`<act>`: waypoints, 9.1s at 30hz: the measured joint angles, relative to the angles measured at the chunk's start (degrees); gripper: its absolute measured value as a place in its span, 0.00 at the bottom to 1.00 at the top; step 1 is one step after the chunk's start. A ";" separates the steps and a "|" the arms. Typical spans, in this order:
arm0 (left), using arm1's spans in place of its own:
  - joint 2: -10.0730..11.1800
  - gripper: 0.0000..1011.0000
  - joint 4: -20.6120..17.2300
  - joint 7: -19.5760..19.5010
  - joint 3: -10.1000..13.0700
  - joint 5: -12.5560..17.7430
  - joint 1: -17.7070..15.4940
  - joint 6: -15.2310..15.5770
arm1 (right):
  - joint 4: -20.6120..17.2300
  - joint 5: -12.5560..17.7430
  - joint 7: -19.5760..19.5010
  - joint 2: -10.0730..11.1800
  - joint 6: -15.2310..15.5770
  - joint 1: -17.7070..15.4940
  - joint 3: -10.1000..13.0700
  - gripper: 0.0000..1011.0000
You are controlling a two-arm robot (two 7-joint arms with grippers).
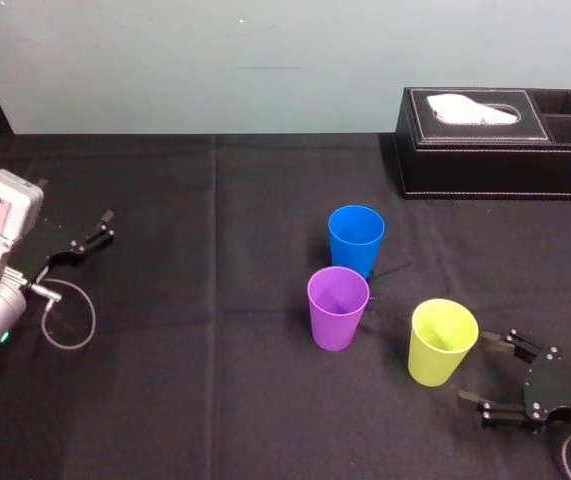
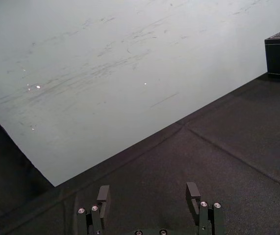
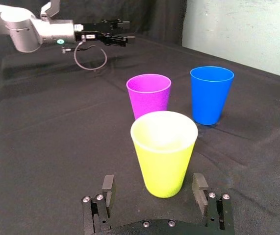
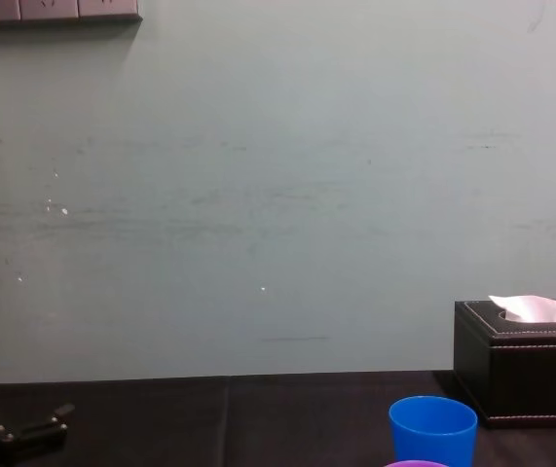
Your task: Stack the three plastic cups sequentially using one hand.
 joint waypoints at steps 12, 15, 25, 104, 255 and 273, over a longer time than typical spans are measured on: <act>0.00 1.00 0.00 0.00 0.00 0.00 0.00 0.00 | 0.15 -0.90 -2.28 -2.49 1.18 1.74 -1.31 0.99; 0.00 1.00 0.00 0.00 0.00 0.00 0.00 0.00 | 0.14 -1.25 -2.48 -2.87 1.23 2.18 -1.60 0.99; 0.00 1.00 0.00 0.00 0.00 0.00 0.00 0.00 | 0.37 -2.30 -3.90 -4.60 1.51 3.69 -2.40 0.99; 0.00 1.00 0.00 0.00 0.00 0.00 0.00 0.00 | -3.73 -0.73 -15.23 -11.83 19.27 22.84 -7.37 0.73; 0.00 1.00 0.00 0.00 0.00 0.00 0.00 0.00 | -2.03 -7.14 -9.34 -10.12 4.61 9.84 -8.42 0.99; 0.00 1.00 0.00 0.00 0.00 0.00 0.00 0.00 | -0.18 -5.67 -9.73 -12.56 9.99 12.44 -9.96 0.99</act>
